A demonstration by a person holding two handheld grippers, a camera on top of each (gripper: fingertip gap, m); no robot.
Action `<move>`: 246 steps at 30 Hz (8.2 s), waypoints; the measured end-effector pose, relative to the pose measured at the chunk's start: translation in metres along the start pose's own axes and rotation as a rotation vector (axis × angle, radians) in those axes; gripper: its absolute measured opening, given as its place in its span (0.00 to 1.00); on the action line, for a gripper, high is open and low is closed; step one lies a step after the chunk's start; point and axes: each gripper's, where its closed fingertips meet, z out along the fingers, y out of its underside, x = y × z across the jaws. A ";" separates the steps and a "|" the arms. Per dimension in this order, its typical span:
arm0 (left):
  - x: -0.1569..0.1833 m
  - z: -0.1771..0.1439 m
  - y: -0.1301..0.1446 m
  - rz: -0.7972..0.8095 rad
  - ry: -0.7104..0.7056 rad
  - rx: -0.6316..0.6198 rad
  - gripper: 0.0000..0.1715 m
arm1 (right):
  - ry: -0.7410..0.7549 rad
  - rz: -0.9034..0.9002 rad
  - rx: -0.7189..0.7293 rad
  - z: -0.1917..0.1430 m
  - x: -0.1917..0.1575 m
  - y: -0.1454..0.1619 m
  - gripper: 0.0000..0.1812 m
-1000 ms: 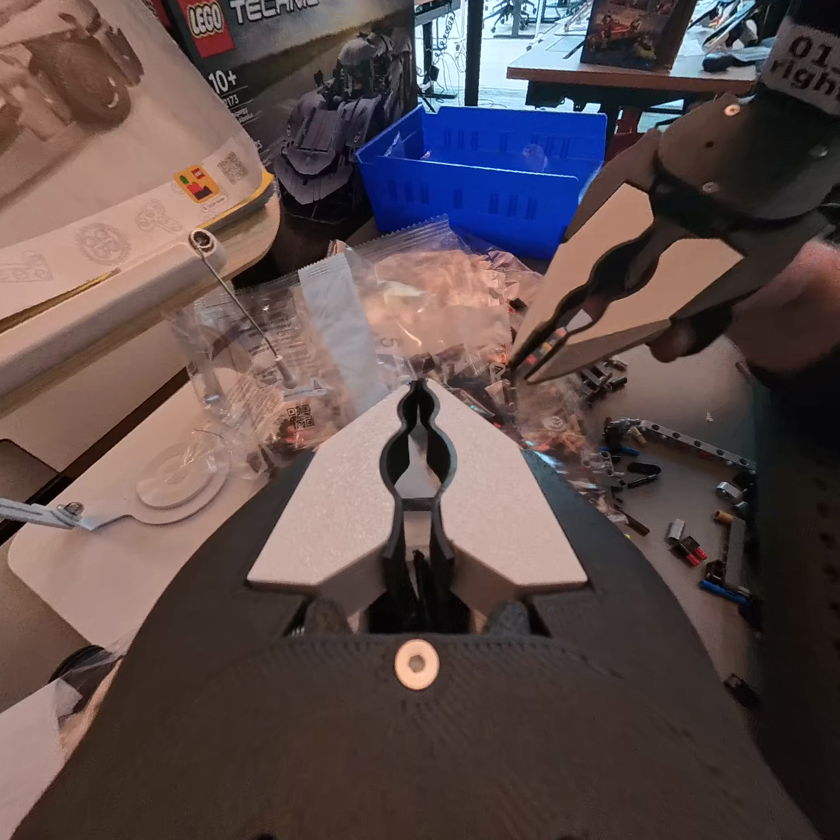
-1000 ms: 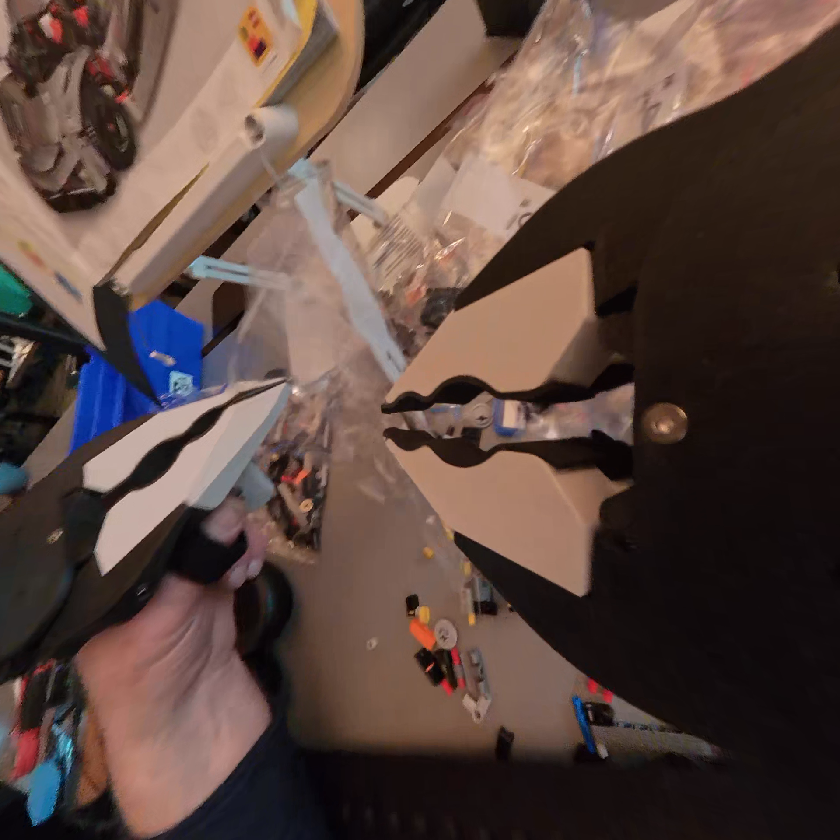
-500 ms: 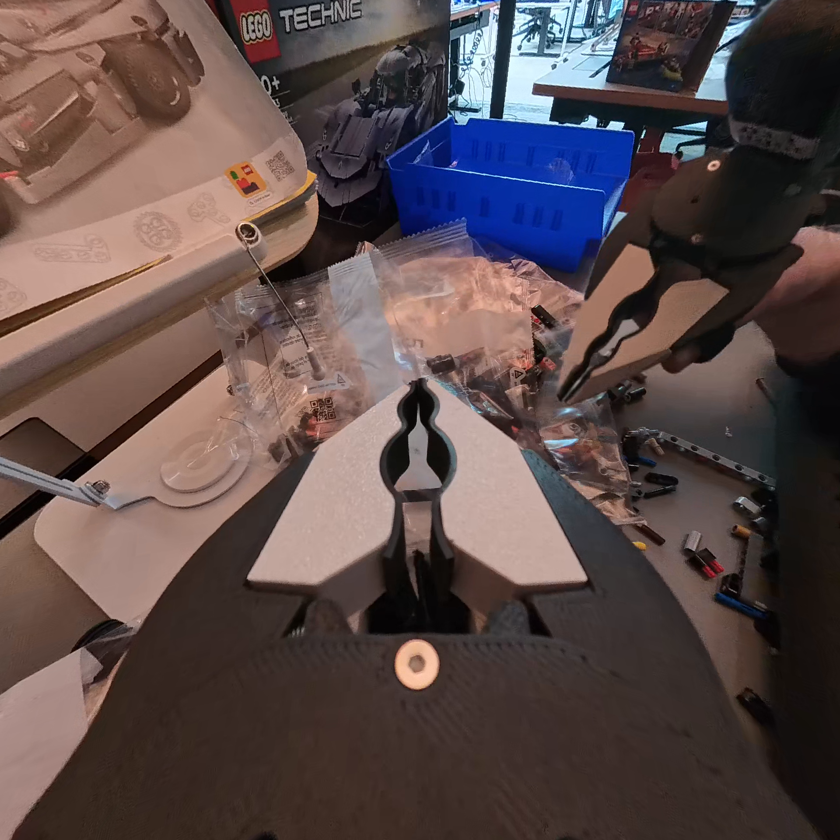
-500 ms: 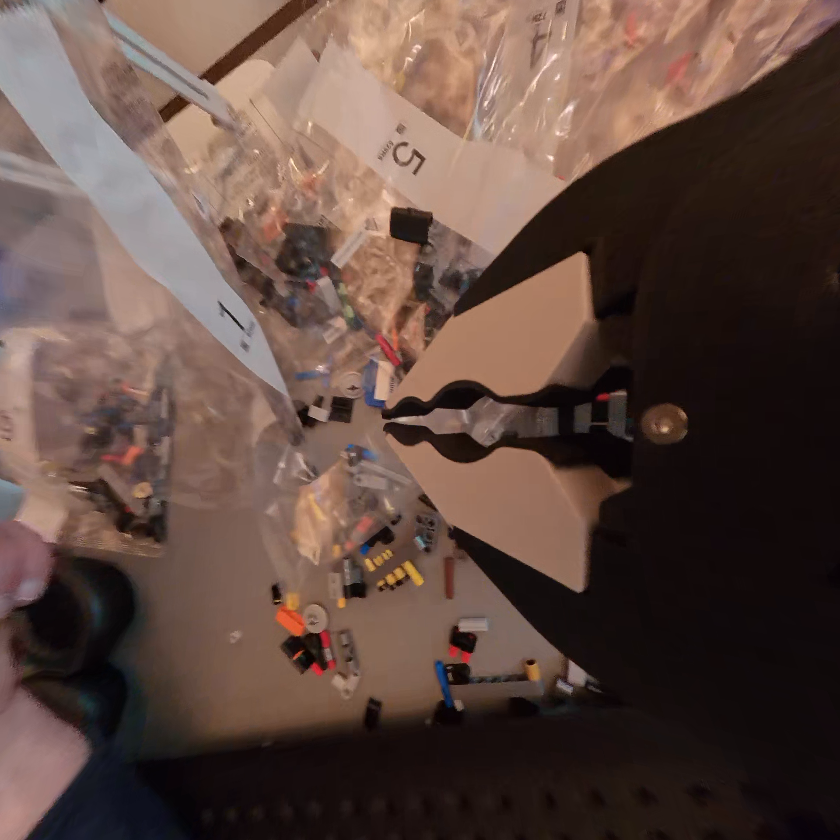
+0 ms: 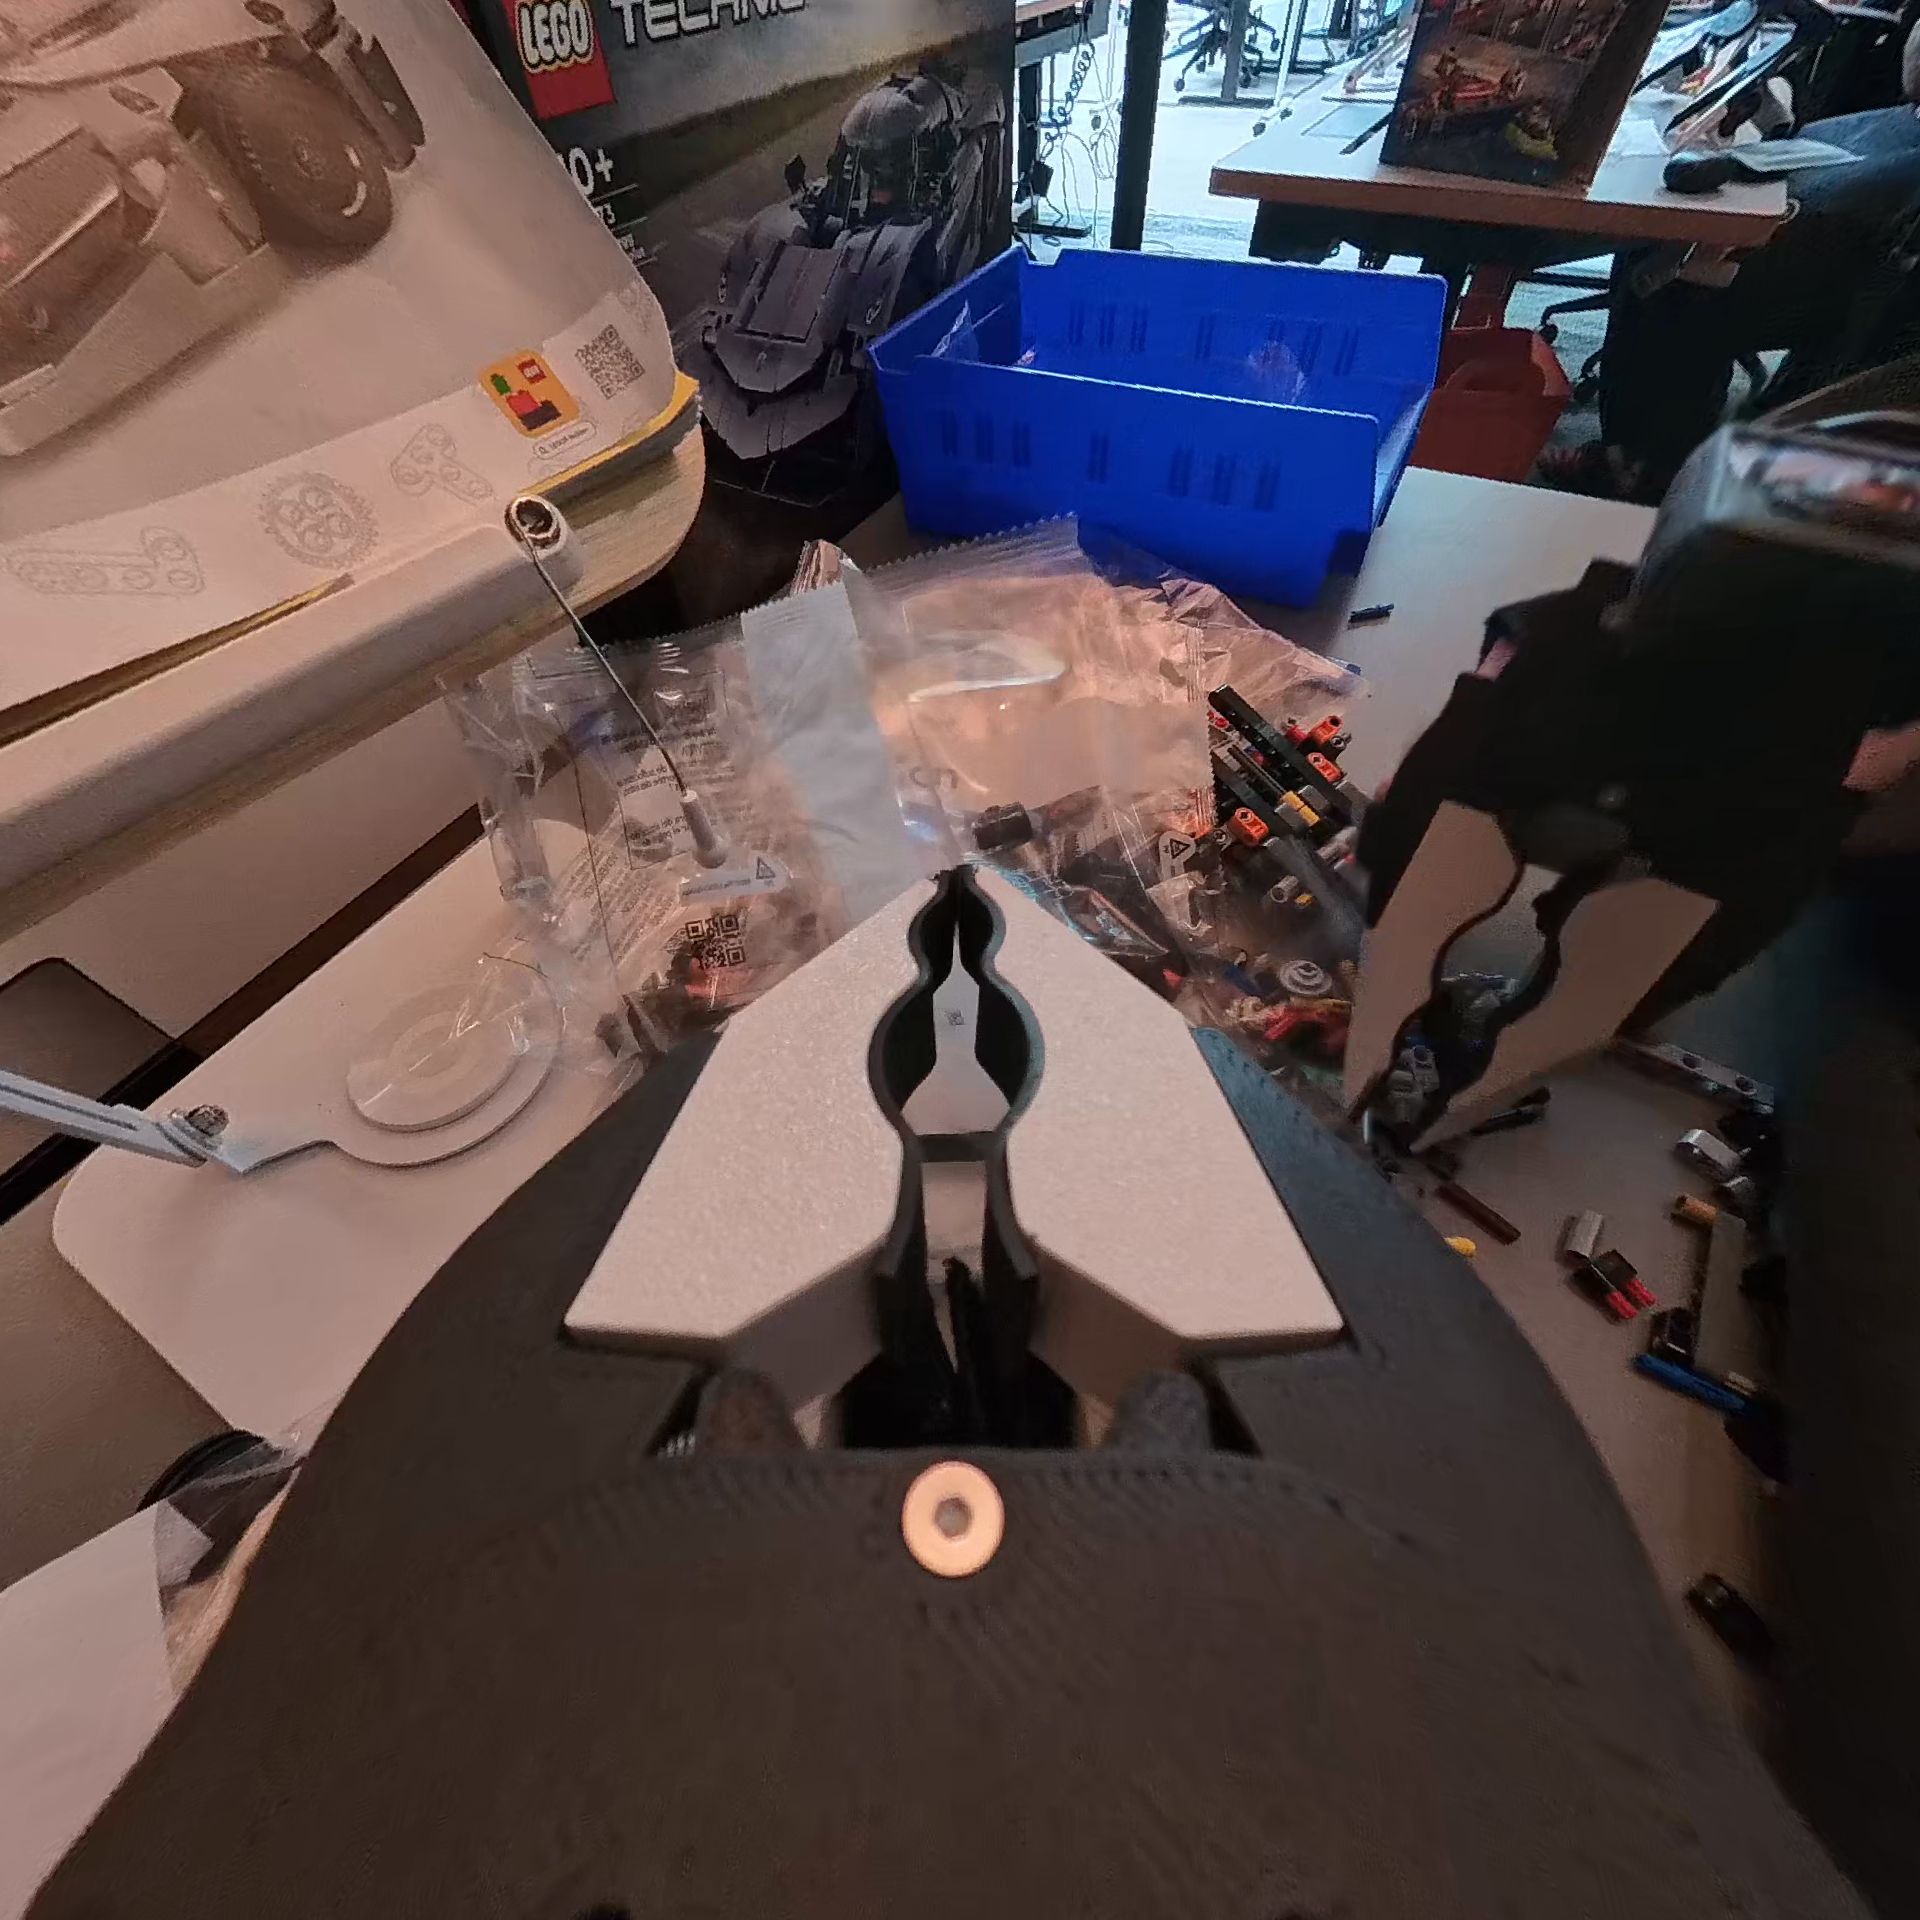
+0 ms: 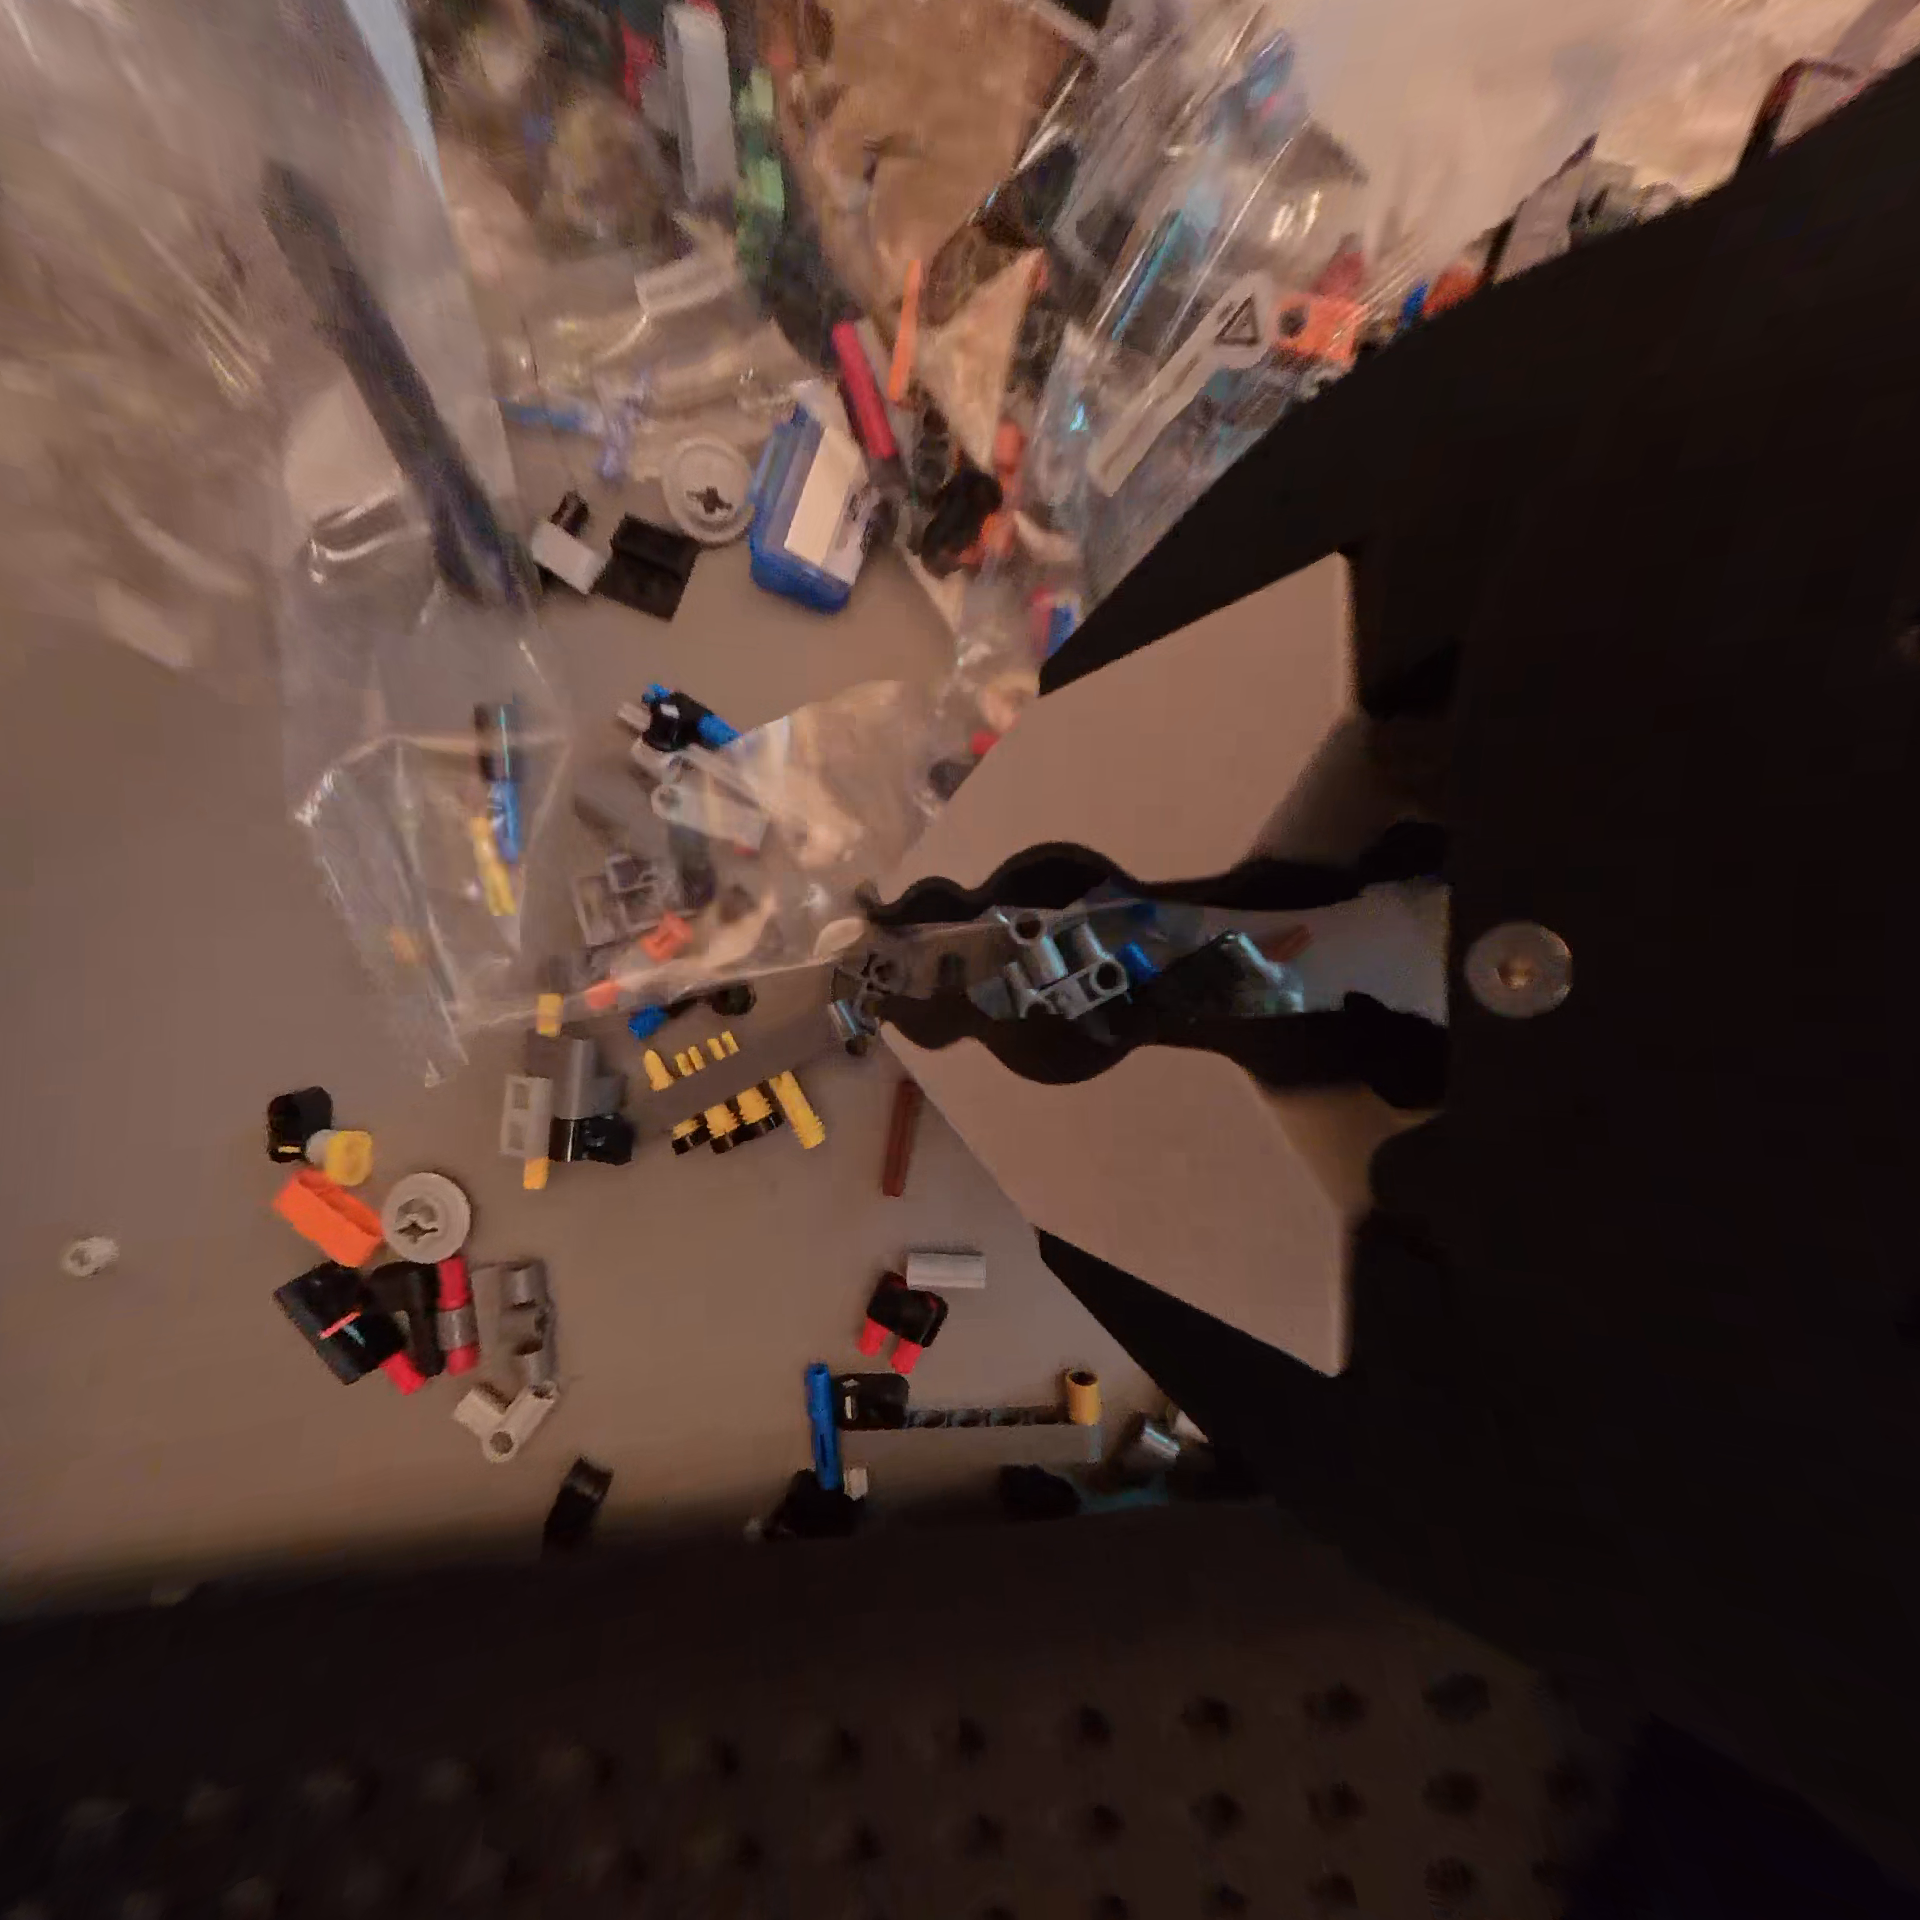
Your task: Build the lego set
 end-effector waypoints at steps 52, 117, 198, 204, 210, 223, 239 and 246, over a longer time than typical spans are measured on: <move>0.002 0.003 0.002 -0.002 0.013 -0.006 0.00 | -0.004 0.003 0.103 -0.007 -0.003 -0.014 0.00; 0.008 0.007 0.005 0.008 0.033 -0.024 0.00 | -0.038 -0.048 -0.037 0.010 -0.037 0.011 0.15; 0.005 0.010 0.009 -0.001 0.032 -0.032 0.00 | 0.118 -0.145 -0.016 0.009 -0.024 -0.028 0.14; 0.005 0.008 0.008 0.002 0.032 -0.030 0.00 | 0.083 -0.158 -0.101 0.027 -0.021 -0.021 0.08; 0.005 0.008 0.008 0.003 0.029 -0.030 0.00 | 0.040 -0.151 -0.074 0.020 -0.028 -0.024 0.09; 0.000 0.008 0.009 -0.004 0.012 -0.028 0.00 | 0.182 -0.168 -0.006 0.035 0.016 -0.065 0.16; -0.006 0.008 0.012 -0.013 -0.002 -0.036 0.00 | 0.117 -0.186 -0.016 0.054 0.028 -0.070 0.11; -0.006 0.008 0.013 -0.011 -0.004 -0.037 0.00 | 0.045 -0.259 -0.012 0.069 0.000 -0.084 0.11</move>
